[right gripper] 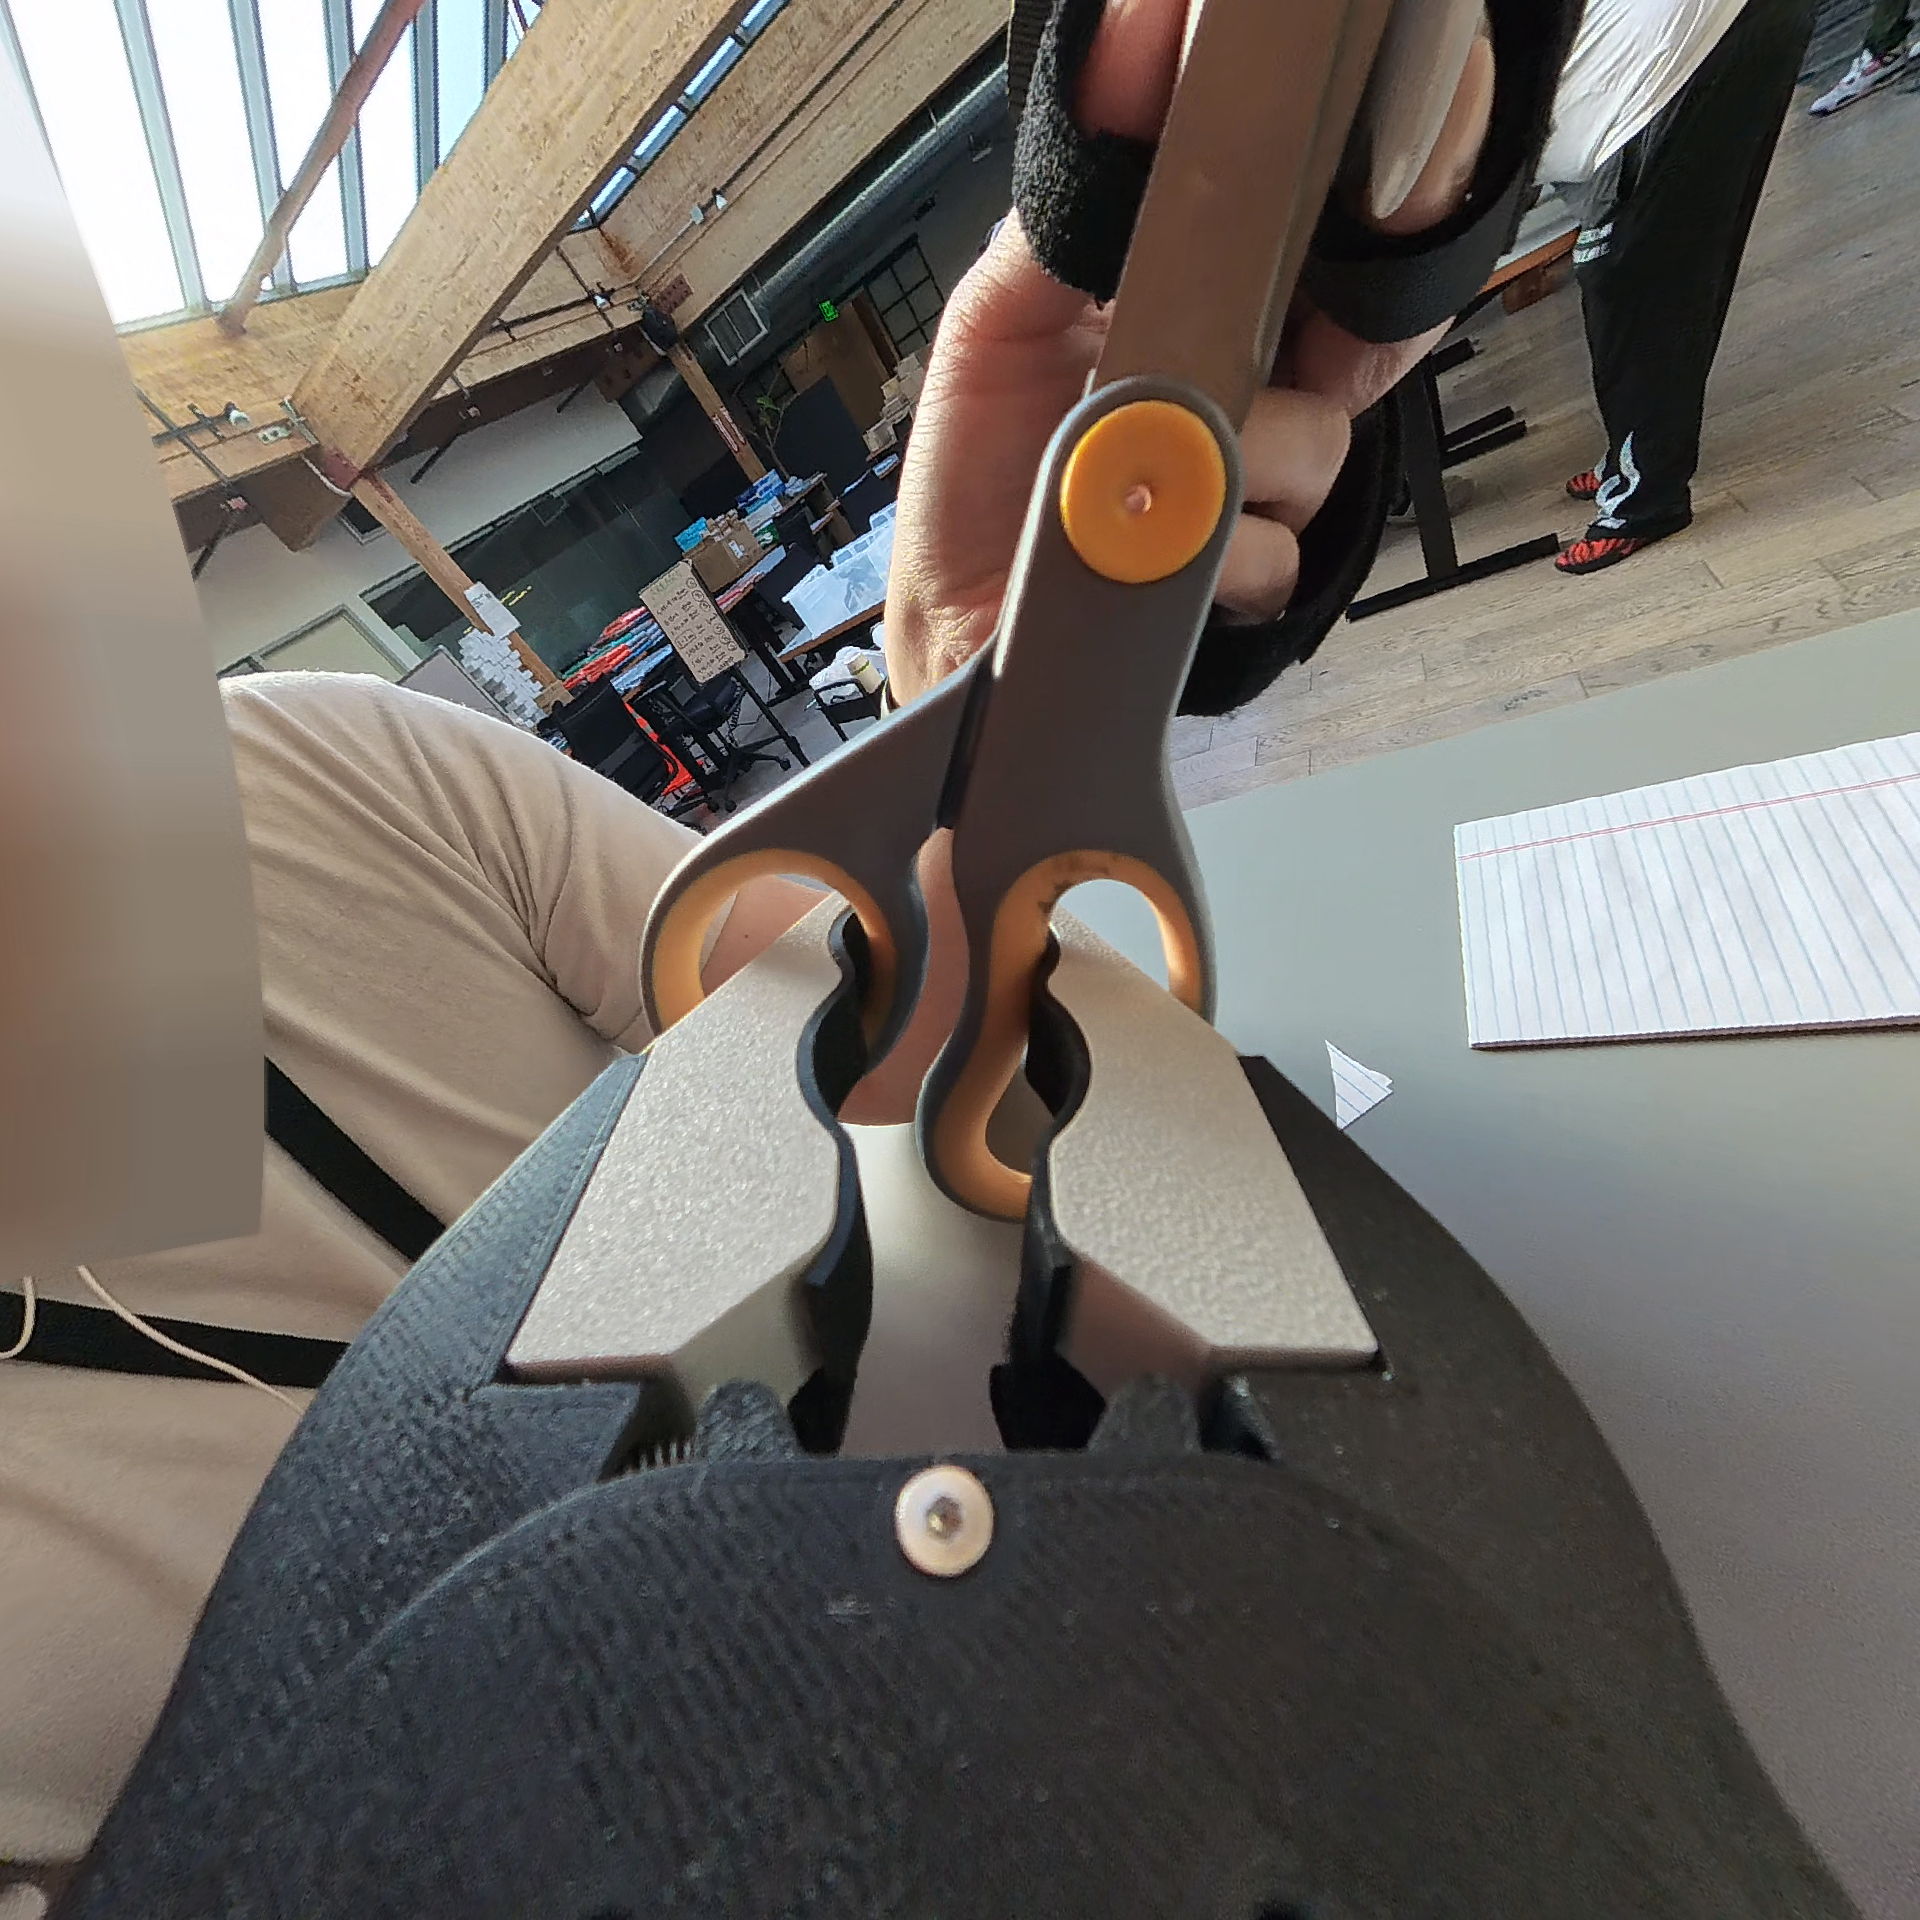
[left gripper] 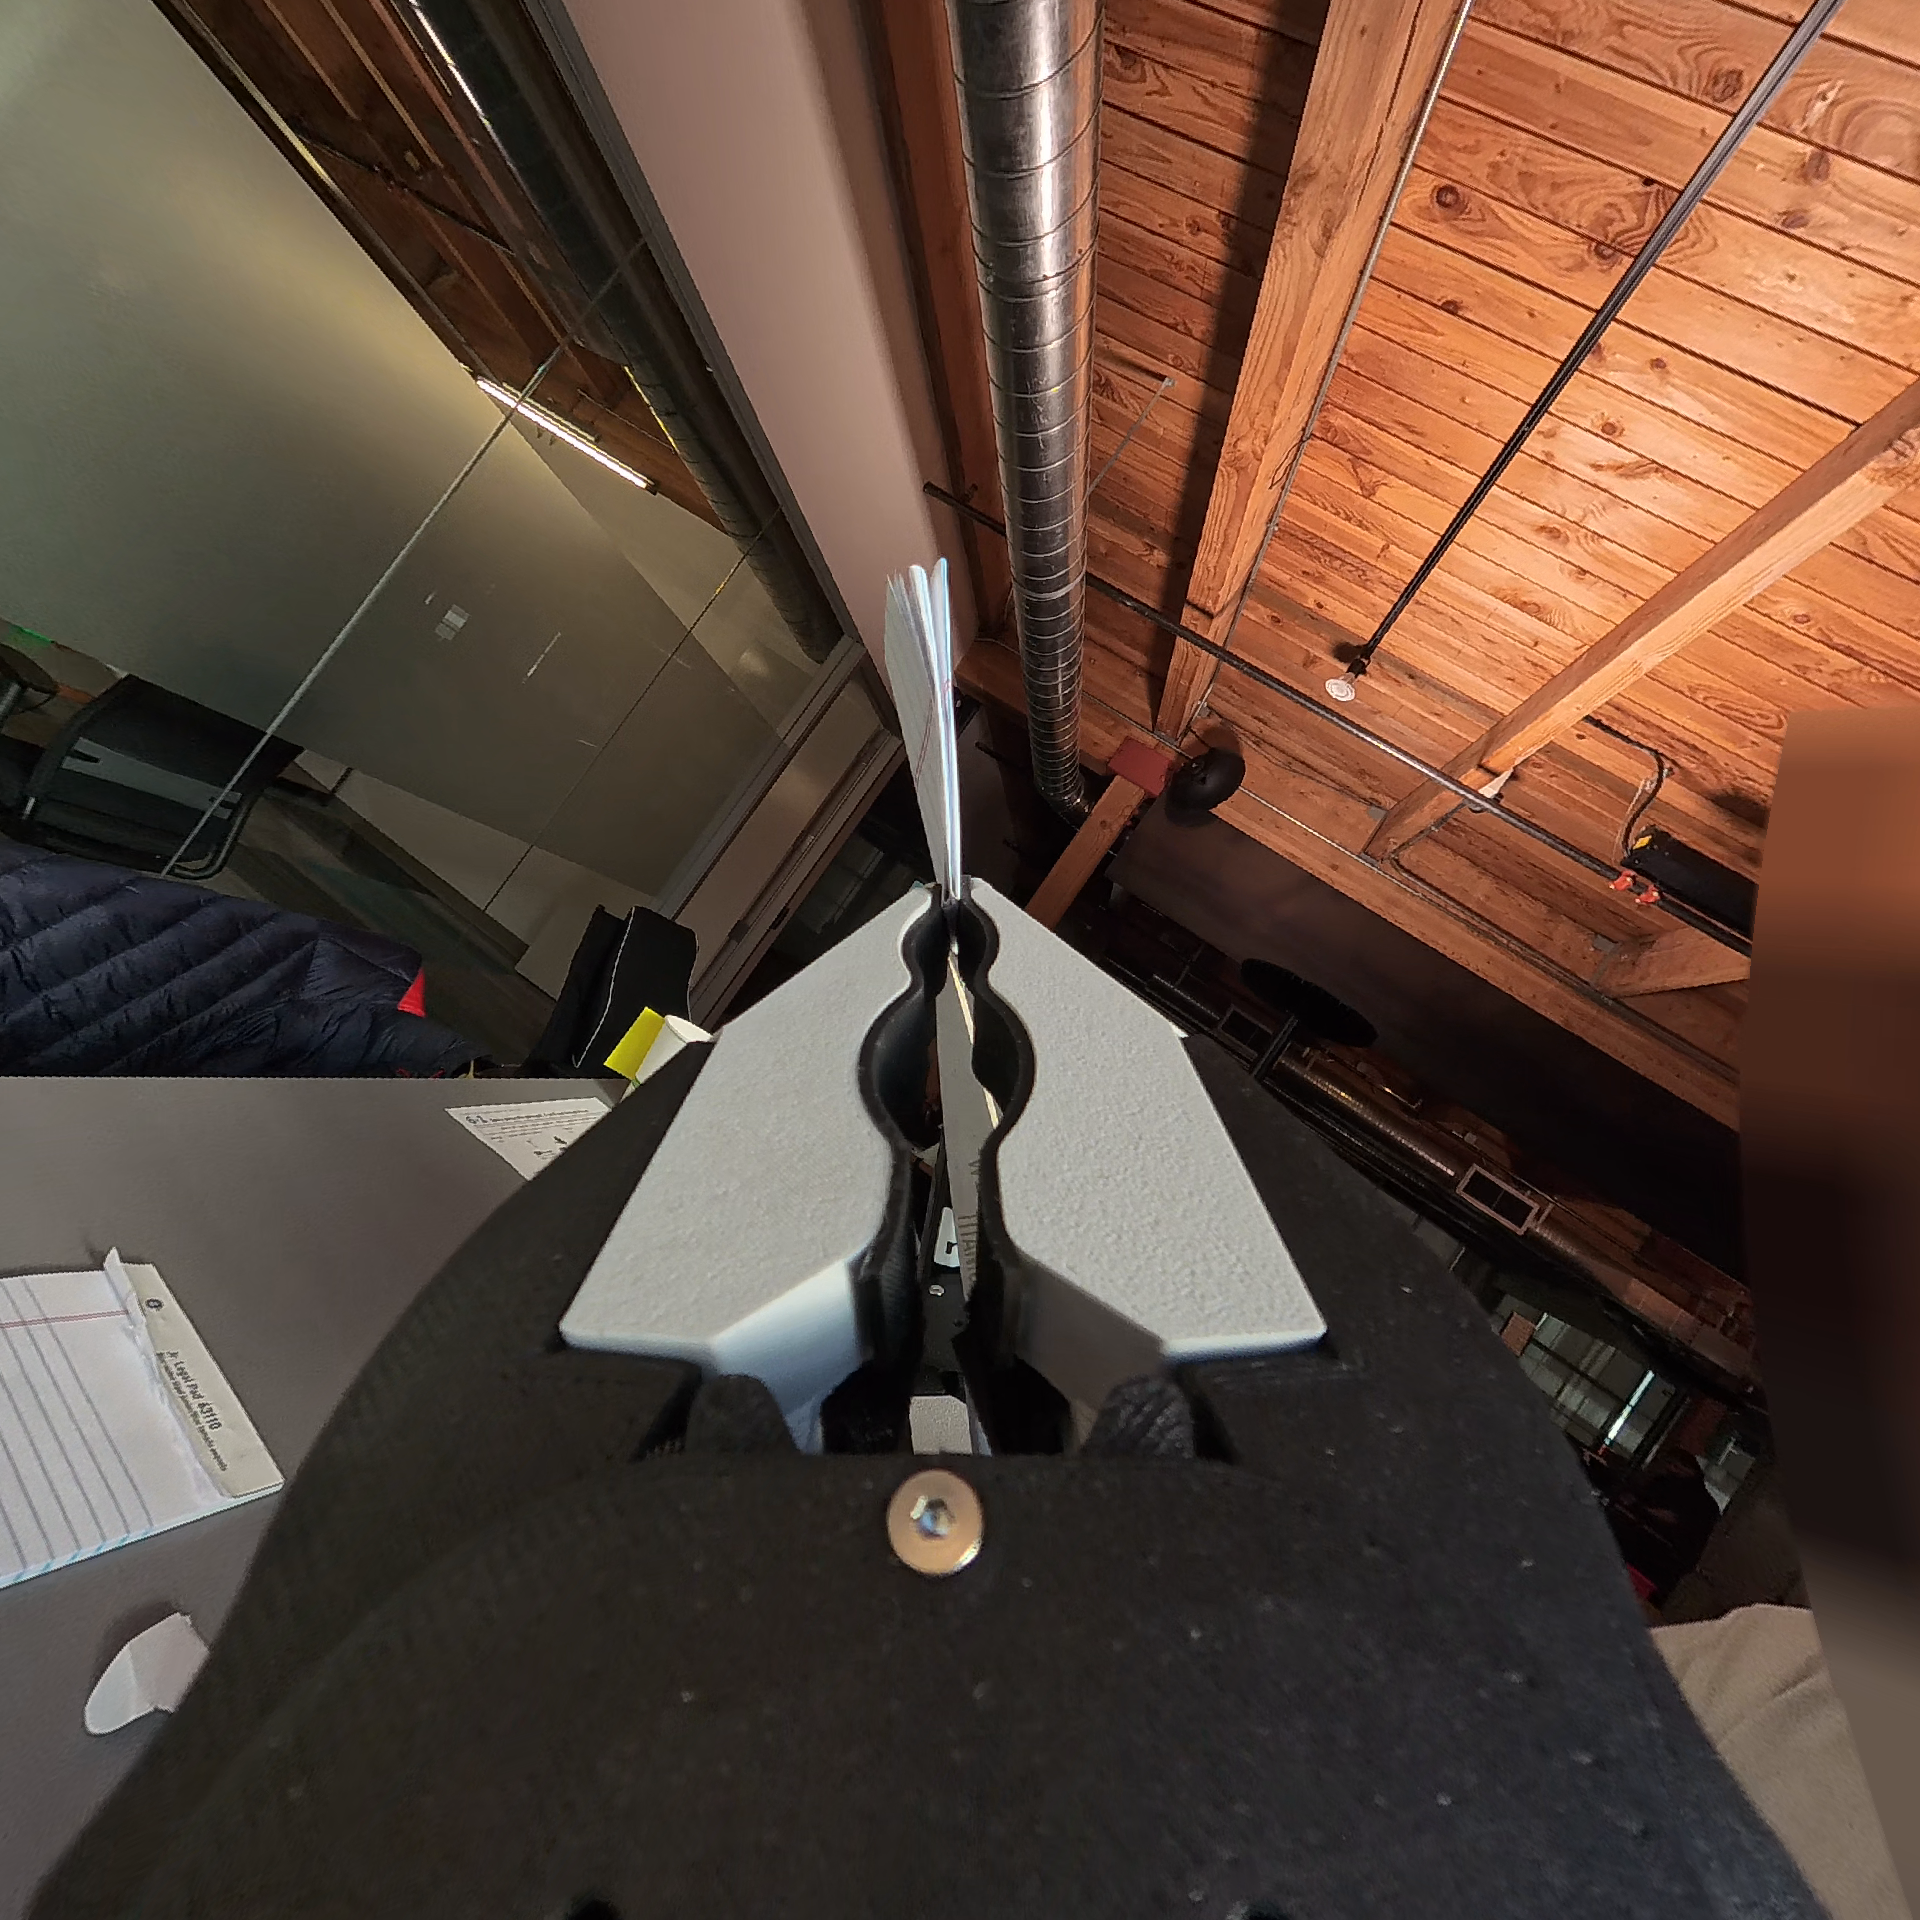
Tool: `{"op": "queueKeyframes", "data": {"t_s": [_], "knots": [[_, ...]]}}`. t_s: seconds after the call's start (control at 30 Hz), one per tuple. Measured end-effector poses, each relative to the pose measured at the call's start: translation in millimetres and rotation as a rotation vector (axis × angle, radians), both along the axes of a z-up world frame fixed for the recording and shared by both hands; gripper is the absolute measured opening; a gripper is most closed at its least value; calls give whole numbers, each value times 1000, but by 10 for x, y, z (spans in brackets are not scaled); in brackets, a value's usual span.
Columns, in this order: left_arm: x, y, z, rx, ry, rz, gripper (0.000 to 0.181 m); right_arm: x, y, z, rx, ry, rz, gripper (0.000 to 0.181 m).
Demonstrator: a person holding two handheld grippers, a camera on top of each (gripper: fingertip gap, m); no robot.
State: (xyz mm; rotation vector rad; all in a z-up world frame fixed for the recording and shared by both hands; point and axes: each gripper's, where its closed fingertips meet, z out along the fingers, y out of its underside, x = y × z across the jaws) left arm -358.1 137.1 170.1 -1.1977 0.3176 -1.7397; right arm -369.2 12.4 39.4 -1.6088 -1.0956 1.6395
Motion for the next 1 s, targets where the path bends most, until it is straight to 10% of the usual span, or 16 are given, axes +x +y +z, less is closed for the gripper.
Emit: {"op": "queueKeyframes", "data": {"t_s": [0.37, 0.53, 1.0], "knots": [[-1, -36, 17, 12, 19, -42, 2, 7, 29, -37, 6, -26, -19, 22], [-68, 37, -24, 19, 105, 9, 36, 38, 30, -21, 16, -26, -23, 21], [-125, -118, -4, 82, 153, -76, 0, 58, -13, -81, 34, -72, 0, 22]]}}
